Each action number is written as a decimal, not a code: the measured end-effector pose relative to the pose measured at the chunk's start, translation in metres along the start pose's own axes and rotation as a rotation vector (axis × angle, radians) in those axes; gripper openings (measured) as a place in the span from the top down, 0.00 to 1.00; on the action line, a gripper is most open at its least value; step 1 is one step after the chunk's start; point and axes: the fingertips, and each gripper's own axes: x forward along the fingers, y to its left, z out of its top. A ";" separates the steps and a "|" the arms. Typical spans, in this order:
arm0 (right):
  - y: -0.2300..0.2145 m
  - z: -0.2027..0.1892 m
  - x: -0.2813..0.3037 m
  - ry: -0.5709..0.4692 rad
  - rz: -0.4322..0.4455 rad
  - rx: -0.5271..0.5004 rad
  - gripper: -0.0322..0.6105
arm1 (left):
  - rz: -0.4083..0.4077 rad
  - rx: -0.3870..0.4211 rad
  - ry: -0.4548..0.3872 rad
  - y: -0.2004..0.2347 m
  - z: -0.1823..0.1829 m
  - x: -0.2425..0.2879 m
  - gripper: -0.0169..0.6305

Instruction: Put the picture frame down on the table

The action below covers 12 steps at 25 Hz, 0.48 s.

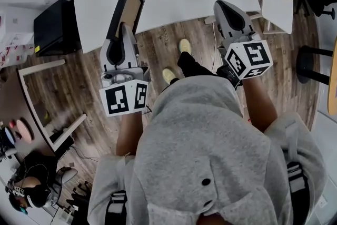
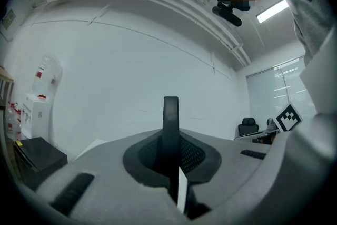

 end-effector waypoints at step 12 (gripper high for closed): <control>-0.058 -0.003 0.037 0.015 0.011 0.041 0.91 | -0.016 0.047 0.040 -0.024 -0.009 0.065 0.92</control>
